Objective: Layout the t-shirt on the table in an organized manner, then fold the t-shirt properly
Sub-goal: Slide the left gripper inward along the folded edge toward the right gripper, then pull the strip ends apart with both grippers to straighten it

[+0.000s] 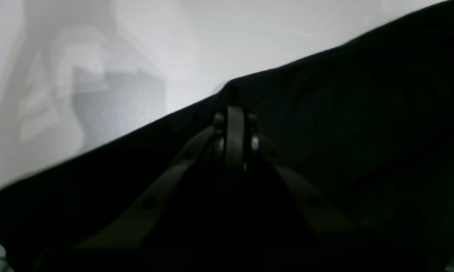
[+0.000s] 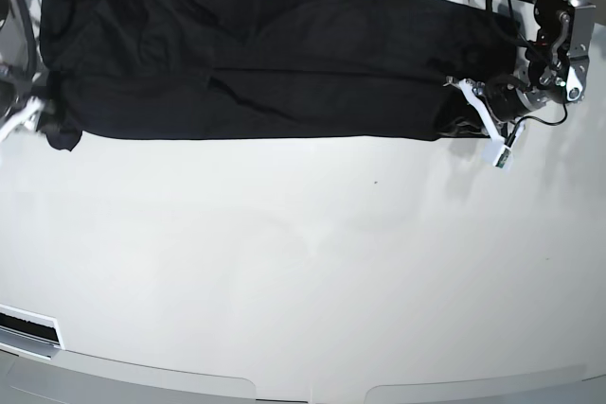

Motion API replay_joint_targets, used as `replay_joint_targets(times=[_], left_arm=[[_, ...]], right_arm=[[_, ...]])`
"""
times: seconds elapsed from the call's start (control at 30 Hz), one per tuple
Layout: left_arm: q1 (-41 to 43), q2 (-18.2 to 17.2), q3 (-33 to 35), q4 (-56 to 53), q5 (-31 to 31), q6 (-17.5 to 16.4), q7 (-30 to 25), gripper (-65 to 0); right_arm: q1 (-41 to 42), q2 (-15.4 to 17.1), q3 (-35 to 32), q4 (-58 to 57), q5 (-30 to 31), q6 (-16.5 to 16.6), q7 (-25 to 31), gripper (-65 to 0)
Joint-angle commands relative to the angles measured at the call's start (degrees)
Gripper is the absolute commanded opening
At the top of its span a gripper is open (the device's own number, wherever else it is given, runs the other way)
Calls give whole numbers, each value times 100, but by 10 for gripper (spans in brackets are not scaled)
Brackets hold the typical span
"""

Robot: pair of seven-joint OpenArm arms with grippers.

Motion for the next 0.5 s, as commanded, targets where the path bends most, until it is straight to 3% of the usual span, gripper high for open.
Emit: replay_joint_targets(times=[0.0,0.07,0.17,0.37,0.47], left_arm=[[0,-96,-11,-4,225,197,238,-650],[0,-98,-11,-4,166,197,240,-650],[-2,-98,-11,-4,164,195,240,-650],[0,-98,-11,-4,166,195,264,-650],[0,-96,-11,-4,166,195,262,-650]], right_arm=[[122,122,37,105,-46,-125,199,-275],[267,125,35,22,-210,-404,378,-275],[520,125,31,-260,-306,-538,356,-274],[903,129,31,-1176,-315,-555,365,-274],[1012,129,31,-1670,-313,-354,417,-274]])
